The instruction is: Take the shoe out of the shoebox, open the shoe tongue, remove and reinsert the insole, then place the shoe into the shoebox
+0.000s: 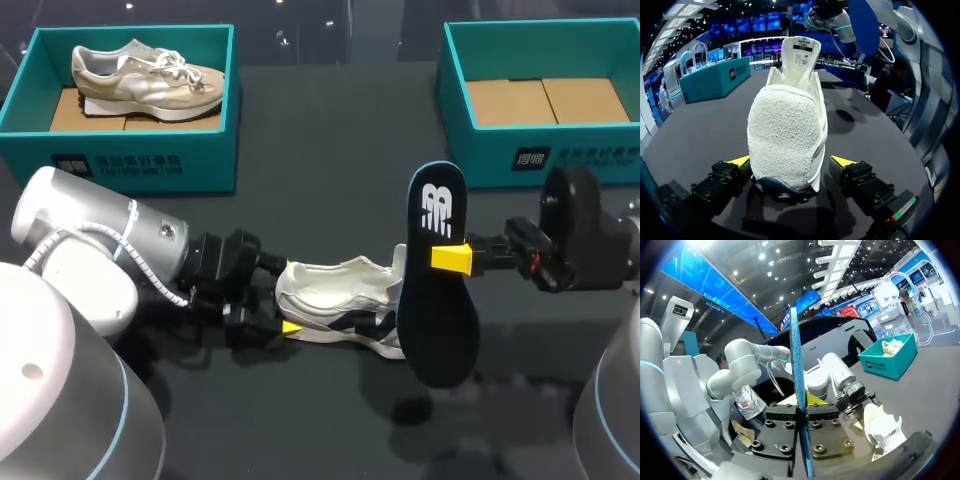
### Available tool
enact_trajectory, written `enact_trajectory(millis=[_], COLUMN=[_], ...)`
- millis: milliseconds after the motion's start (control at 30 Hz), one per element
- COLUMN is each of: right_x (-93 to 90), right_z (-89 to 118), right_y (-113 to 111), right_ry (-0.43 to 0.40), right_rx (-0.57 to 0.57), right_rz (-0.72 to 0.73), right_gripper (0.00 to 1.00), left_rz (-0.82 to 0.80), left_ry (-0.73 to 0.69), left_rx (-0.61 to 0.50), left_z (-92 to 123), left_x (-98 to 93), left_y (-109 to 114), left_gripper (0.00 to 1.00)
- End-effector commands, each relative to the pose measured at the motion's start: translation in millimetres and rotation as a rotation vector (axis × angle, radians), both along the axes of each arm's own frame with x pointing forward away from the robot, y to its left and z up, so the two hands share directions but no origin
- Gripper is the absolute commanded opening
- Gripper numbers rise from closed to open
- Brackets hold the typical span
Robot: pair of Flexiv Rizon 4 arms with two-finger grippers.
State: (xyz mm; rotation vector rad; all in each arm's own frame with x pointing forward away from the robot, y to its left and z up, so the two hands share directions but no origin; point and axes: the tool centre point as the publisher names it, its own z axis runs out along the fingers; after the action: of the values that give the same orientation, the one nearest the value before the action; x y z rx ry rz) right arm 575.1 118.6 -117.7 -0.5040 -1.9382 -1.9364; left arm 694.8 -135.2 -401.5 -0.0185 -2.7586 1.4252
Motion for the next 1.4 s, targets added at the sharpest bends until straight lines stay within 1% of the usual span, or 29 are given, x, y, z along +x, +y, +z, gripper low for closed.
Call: enact_trajectory(millis=[33,100,133,167,200,800,867,933,967,1067,1200,1400], right_x=[-1.5,-1.5,-1.5,-1.5,-1.5,-1.5,-1.5,-1.5,-1.5,-1.5,-1.5,-1.5], right_z=[0.5,0.5,0.5,0.5,0.5,0.5,0.5,0.5,0.5,0.5,0.5,0.5], right_y=[0.9,0.9,0.9,0.9,0.9,0.9,0.9,0.9,0.9,0.9,0.9,0.9], right_ry=[0.001,0.001,0.001,0.001,0.001,0.001,0.001,0.001,0.001,0.001,0.001,0.001], right_rx=[-0.002,-0.002,-0.002,-0.002,-0.002,-0.002,-0.002,-0.002,-0.002,-0.002,-0.002,-0.002], right_rz=[-0.004,-0.004,-0.004,-0.004,-0.004,-0.004,-0.004,-0.004,-0.004,-0.004,-0.004,-0.004], right_gripper=[0.00,0.00,0.00,0.00,0.00,0.00,0.00,0.00,0.00,0.00,0.00,0.00], left_rz=[-0.005,0.005,-0.027,-0.010,-0.005,-0.005,0.000,-0.017,-0.027,-0.033,-0.037,-0.056], left_ry=[-0.028,-0.020,-0.020,-0.027,-0.050,-0.050,-0.025,-0.022,-0.034,-0.053,-0.080,-0.074], left_rx=[0.052,0.159,0.251,0.422,0.562,0.562,0.620,0.654,0.687,0.734,0.771,0.797], left_z=[8.7,19.7,25.4,30.5,33.4,33.4,36.6,38.5,39.2,40.7,39.9,39.0], left_x=[4.7,9.4,9.7,9.1,7.7,7.7,12.1,16.0,17.1,17.5,15.7,16.2], left_y=[2.2,5.3,6.9,5.8,6.1,6.1,4.4,4.3,4.2,4.5,2.9,1.7], left_gripper=[1.00,1.00,1.00,1.00,1.00,1.00,1.00,1.00,1.00,1.00,1.00,1.00])
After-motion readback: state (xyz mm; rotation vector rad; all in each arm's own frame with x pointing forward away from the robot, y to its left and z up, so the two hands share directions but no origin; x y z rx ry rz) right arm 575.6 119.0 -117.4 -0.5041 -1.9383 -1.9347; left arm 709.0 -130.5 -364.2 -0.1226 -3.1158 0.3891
